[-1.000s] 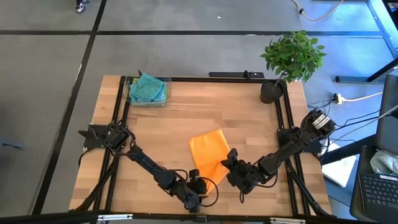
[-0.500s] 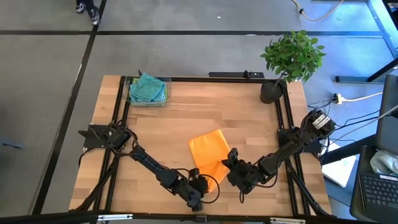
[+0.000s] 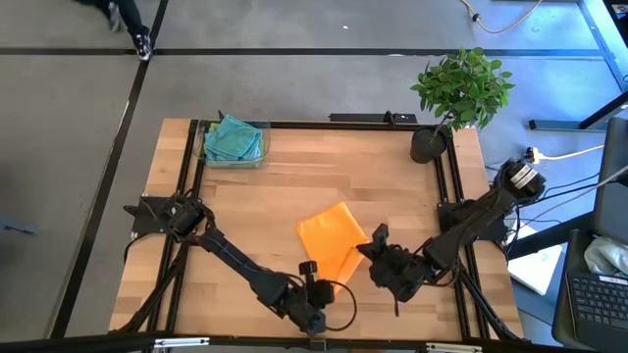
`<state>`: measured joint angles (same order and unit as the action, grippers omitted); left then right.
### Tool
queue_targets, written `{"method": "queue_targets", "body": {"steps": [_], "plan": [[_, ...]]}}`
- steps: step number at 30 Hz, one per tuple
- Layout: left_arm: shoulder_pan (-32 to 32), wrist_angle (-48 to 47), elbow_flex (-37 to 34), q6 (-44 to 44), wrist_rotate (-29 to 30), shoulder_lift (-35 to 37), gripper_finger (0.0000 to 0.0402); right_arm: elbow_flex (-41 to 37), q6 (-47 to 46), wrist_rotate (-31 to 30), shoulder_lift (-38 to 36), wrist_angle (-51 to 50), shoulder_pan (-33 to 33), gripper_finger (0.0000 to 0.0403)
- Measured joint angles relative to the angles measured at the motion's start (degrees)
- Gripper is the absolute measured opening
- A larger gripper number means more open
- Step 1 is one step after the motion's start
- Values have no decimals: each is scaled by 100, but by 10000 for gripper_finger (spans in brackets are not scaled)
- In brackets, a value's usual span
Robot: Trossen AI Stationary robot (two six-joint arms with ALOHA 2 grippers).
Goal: Fold microfiber towels
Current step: Fold the orange microfiber cloth
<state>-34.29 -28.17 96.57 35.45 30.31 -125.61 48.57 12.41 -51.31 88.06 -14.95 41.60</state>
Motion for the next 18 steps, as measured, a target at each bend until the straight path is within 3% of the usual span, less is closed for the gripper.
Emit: {"method": "queue_targets", "body": {"steps": [4,9,13,18], "plan": [[-76,-673,580,-5,319,1,0,1,-523,389,-375,-518,116,13],[-96,-2043,1016,10,794,12,0,-1,-664,419,-526,-928,130,6],[60,-3071,1020,251,1056,12,0,-1,-405,461,-526,-918,-189,9],[371,-3258,699,434,1050,14,0,-12,-261,842,-528,-901,-797,15]]}}
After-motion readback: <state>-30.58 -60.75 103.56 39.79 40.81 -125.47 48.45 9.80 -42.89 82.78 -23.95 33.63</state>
